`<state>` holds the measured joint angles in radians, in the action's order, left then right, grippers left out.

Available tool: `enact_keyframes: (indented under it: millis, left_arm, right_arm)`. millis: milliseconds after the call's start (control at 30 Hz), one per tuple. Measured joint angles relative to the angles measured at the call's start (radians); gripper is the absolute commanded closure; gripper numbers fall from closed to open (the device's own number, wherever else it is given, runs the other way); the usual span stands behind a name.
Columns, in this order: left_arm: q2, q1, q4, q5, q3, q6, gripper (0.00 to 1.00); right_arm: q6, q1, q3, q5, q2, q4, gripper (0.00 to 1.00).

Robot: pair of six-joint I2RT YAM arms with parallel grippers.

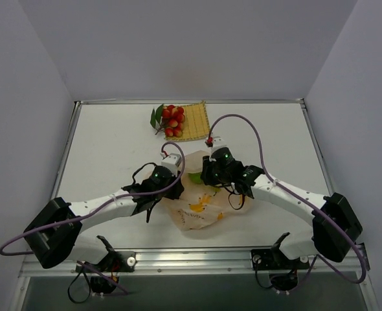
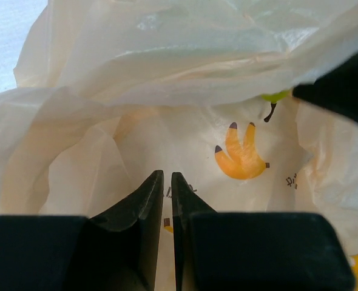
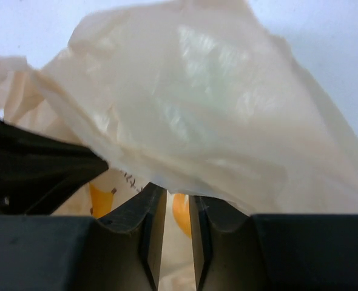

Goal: Take the fake fruits out of the plastic bag

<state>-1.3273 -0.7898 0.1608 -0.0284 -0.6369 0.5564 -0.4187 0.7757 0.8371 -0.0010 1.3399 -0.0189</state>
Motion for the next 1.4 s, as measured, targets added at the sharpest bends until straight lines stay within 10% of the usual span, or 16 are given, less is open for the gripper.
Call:
enact_keyframes:
  millis: [533,667,800,1400]
  left_arm:
    - [-0.008,0.0,-0.035,0.028,0.0,-0.011,0.89]
    - [-0.008,0.0,-0.052,0.027,-0.005,-0.024,0.64]
    - [-0.003,-0.001,-0.069,0.005,-0.042,-0.023,0.48]
    - [-0.203,-0.064,-0.18,0.054,-0.291,-0.076,0.39]
  right_arm:
    - [0.0,-0.28,0.095,-0.05,0.319,-0.266,0.89]
    - [-0.005,-0.297,0.083,-0.04,0.38,-0.277,0.88]
    - [-0.021,-0.297,0.045,-0.014,0.38,-0.314,0.86]
    - [-0.026,-0.217,-0.188,-0.078,0.165,-0.41,0.85]
